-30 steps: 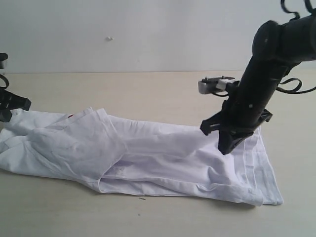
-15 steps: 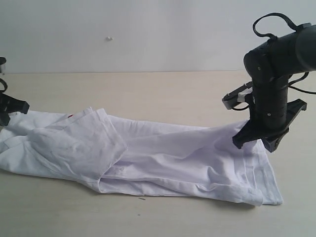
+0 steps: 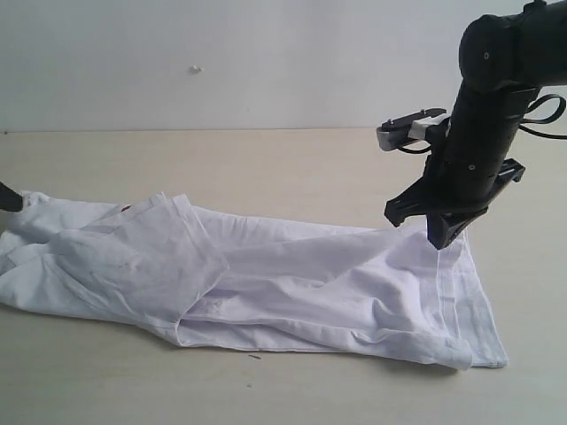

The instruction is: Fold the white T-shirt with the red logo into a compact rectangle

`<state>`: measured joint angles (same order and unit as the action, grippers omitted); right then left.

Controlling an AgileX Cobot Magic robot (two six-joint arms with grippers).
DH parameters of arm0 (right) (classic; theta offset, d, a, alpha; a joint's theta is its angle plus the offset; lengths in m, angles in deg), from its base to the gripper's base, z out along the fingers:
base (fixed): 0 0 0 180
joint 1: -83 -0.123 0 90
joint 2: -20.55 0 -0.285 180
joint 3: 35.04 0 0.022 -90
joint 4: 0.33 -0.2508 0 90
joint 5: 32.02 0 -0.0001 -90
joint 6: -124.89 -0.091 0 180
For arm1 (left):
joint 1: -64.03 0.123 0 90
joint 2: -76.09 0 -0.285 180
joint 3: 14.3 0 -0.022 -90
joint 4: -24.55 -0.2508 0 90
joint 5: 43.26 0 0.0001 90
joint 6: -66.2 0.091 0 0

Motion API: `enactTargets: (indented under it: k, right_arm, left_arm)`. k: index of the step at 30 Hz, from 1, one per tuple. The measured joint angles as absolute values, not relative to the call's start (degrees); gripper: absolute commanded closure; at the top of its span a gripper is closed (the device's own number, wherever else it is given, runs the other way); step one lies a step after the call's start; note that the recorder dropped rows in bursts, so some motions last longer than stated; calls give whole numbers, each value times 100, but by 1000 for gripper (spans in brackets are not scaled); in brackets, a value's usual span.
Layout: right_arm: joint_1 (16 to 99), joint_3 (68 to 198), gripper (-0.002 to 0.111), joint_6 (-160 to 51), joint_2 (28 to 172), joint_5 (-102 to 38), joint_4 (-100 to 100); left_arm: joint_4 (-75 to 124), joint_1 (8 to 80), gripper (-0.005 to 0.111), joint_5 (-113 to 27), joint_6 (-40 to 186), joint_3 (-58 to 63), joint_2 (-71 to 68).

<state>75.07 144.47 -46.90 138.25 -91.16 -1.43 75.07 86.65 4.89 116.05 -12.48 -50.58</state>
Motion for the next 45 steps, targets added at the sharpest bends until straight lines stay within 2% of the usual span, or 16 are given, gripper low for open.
enactTargets:
  k: [6, 11, 14, 18, 30, 33, 38, 45]
  right_arm:
    - [7507, 14447, 108, -4673, 13677, -9022, -152]
    - [7507, 14447, 108, -4512, 13640, -9316, -597]
    - [7507, 14447, 108, -4175, 13640, -9378, -1110]
    - [7507, 14447, 108, -3893, 13640, -9441, -1552]
    - [7507, 14447, 108, -3794, 13640, -9468, -1660]
    - [7507, 14447, 108, -3785, 13640, -9468, -1660]
    - [7507, 14447, 108, -3785, 13640, -9468, -1660]
    - [7507, 14447, 108, -3773, 13640, -9468, -1660]
  left_arm:
    - [7391, 9030, 38, 401, 11579, -1487, -5239]
    - [7802, 9041, 38, 722, 12118, -1487, -5740]
    - [8318, 9002, 38, 1035, 12561, -1487, -5808]
    - [8003, 8882, 38, 914, 12526, -1487, -5815]
    - [7953, 8603, 39, 1151, 12490, -1562, -5934]
    - [7964, 8455, 54, 1211, 12564, -1562, -5958]
    - [7834, 8377, 105, 1196, 12571, -1562, -6035]
    - [7720, 8372, 107, 1121, 12448, -1539, -6019]
